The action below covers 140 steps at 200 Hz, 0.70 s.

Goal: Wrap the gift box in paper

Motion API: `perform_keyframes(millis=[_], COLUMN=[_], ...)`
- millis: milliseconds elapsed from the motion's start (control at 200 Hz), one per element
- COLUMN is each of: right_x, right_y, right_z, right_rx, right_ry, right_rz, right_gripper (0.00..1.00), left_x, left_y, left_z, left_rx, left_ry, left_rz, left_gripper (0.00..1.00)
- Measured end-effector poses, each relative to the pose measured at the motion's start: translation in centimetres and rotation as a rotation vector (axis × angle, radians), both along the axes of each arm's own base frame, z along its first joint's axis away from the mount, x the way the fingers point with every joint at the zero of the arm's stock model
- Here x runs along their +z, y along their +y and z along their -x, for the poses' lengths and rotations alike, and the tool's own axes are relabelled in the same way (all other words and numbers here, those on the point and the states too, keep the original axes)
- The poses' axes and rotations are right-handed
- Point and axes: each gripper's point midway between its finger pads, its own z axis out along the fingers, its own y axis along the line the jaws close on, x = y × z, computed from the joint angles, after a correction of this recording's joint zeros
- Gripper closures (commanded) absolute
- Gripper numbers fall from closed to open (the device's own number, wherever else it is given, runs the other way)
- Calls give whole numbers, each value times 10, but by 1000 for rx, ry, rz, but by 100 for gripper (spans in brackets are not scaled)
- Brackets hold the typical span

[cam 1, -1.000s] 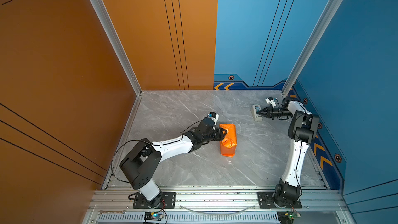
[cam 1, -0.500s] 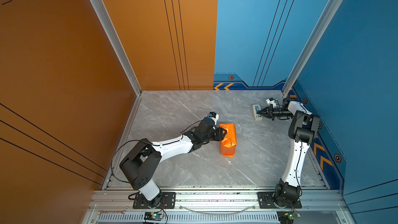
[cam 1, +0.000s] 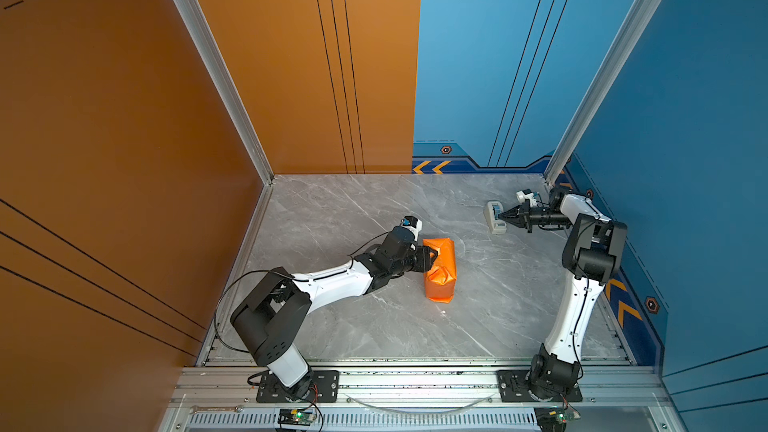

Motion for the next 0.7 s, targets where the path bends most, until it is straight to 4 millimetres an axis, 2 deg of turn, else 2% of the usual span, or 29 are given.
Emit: perform_keyframes(millis=[145, 391, 701], right_x=[0, -13, -60], right_y=[-2, -4, -9], right_z=[19, 48, 51], right_rx=[-47, -130, -188], right_ry=[40, 83, 145], right_rz=[27, 83, 131], right_gripper=[100, 100, 100], left_x=[0, 0, 0], left_y=[0, -1, -2], left_z=[0, 1, 1], left_rx=[1, 3, -2], left_ry=[-1, -6, -16], left_rz=[-2, -5, -11], left_gripper=[50, 50, 50])
